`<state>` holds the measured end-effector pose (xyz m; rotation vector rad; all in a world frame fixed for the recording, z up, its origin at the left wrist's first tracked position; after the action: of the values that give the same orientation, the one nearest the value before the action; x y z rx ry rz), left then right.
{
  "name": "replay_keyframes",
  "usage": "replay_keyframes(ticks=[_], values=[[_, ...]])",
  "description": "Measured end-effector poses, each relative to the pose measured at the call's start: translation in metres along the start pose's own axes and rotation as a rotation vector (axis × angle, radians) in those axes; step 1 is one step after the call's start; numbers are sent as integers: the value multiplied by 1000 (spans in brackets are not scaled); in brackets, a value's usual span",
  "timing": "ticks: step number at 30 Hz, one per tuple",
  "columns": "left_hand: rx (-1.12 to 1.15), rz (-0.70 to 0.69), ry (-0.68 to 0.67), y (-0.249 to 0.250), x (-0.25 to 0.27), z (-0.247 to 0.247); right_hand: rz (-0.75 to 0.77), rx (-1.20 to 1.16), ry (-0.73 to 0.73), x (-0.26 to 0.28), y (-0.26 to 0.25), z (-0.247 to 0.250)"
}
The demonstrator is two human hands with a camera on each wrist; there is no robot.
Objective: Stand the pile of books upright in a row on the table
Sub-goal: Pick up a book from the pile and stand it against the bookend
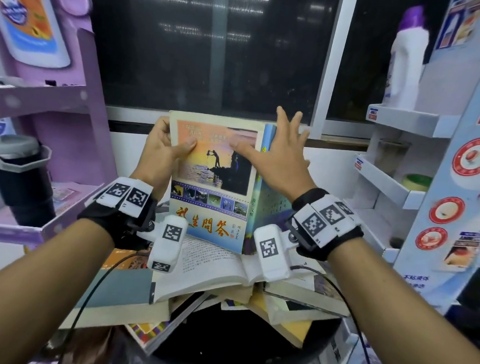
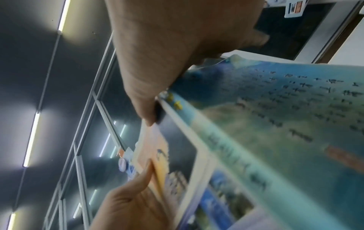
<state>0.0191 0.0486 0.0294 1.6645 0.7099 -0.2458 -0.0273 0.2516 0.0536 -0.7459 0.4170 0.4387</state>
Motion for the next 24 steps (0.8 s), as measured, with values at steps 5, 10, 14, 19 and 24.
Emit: replay_keyframes(ticks=[5,10,14,19,24], values=[[25,4,2,2,9,-9,-70,-266,7,9,6,-5],[-124,60,-94,5,14,-28,15,-309,67,20,2,0],[-193,93,-158,7,12,-39,62,-321,88,27,1,5],[-182,117,-153,9,8,-48,161,-336,82,37,-9,11],[-135,139,-169,6,8,-54,246,-362,46,47,-22,17]])
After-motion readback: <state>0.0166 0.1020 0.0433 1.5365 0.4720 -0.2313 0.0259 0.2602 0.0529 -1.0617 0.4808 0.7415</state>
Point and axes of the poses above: each hand's wrist, its own x-axis away from the middle knuckle, its own z-axis out of the back of the hand, y = z × x, the point moved 4 cm from there along -x, towards the middle knuckle, and after that the axes turned 3 degrees about x, right-handed, at the moved point
